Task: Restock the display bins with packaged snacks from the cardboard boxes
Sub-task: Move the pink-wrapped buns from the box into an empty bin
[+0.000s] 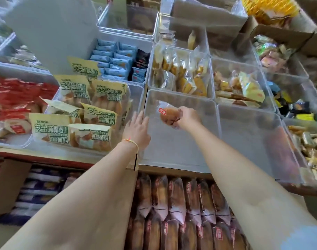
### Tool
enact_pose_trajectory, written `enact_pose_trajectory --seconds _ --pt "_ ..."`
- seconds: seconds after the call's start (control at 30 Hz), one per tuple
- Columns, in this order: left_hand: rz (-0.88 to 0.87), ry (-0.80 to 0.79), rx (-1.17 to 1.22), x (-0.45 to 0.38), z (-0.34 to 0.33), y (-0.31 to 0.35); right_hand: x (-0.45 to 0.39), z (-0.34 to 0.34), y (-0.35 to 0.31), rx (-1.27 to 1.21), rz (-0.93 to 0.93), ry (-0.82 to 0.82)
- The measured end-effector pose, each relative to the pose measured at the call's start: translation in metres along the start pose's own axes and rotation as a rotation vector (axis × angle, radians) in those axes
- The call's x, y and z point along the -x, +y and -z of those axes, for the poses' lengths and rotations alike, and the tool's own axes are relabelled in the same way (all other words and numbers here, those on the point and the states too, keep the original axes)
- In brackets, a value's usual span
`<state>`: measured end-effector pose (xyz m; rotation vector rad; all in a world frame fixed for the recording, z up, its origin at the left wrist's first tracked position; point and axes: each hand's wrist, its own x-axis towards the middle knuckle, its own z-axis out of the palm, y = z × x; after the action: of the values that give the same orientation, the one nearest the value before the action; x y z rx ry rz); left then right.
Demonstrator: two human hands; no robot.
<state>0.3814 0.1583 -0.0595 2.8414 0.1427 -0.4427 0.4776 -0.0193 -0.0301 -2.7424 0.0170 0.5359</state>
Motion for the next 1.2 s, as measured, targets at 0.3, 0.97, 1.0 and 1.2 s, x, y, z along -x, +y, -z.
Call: enact_pose_trajectory --seconds 0.3,0.97,1.0,1.2 --pt "0.016 0.129 0.009 -0.023 -0.021 -0.004 -0.062 -0.021 -0.014 -0.529 -0.188 0.074" --pt "-0.023 0.116 0.076 -0.018 -0.015 -0.004 -0.025 -0.01 -0.013 -0.501 -0.248 0.074" --pt "-0.054 0.133 0.17 -0.014 -0.01 -0.005 -0.009 -0.002 -0.018 -0.566 -0.208 0.067" --pt "-0.053 0.533 0.571 0.071 0.005 -0.011 0.13 0.025 -0.038 -0.935 0.145 -0.026"
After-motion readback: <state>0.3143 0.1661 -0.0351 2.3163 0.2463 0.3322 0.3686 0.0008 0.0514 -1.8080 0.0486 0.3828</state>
